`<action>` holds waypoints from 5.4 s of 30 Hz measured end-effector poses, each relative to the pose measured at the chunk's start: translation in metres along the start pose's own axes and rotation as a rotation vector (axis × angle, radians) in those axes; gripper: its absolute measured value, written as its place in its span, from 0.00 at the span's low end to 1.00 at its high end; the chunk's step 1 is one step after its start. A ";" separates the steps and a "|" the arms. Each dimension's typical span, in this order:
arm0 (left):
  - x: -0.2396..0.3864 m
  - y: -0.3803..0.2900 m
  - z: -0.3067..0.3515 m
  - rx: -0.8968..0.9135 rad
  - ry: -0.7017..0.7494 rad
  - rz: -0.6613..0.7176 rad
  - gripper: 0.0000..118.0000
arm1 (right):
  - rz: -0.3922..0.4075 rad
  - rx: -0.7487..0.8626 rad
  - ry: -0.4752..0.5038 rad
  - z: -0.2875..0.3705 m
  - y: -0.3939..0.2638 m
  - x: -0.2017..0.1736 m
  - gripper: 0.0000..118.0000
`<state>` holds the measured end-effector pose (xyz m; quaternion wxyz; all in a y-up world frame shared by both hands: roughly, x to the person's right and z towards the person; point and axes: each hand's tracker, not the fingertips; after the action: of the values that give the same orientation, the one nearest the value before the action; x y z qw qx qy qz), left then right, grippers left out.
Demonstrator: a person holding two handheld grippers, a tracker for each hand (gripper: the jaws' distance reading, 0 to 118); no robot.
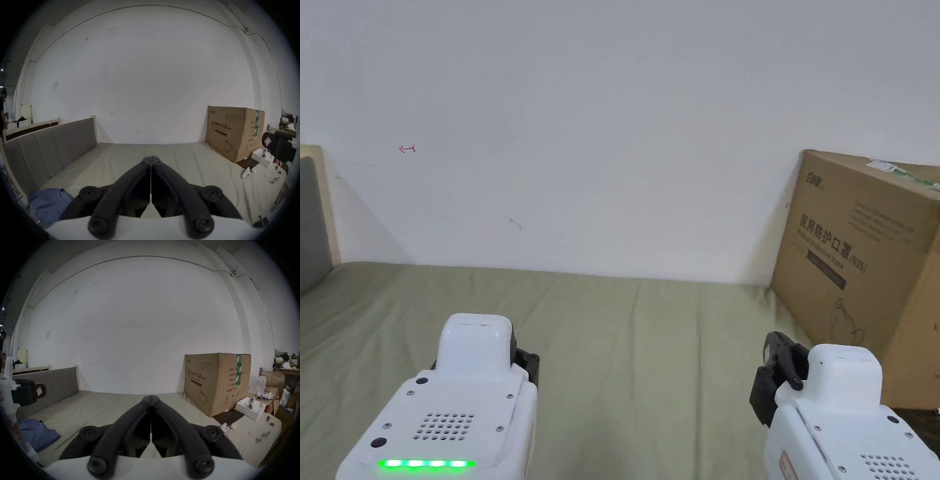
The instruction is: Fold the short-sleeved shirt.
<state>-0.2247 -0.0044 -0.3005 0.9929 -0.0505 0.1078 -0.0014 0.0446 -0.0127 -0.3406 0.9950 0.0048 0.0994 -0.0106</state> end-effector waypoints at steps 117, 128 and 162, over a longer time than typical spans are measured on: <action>0.140 -0.002 -0.149 -0.969 -0.703 0.232 0.03 | -0.110 -0.257 0.103 0.030 -0.028 0.100 0.00; 0.105 -0.092 -0.179 -1.057 -0.607 0.403 0.87 | -0.064 -0.353 0.128 0.022 -0.056 0.094 0.00; -0.072 -0.188 -0.082 -1.069 -0.131 0.364 0.95 | -0.178 -0.335 0.069 0.017 -0.072 0.094 0.00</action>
<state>-0.3112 -0.1989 -0.3459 0.8180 -0.5268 0.0389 0.2278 0.1386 -0.0864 -0.3428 0.9731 -0.1691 0.1338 -0.0814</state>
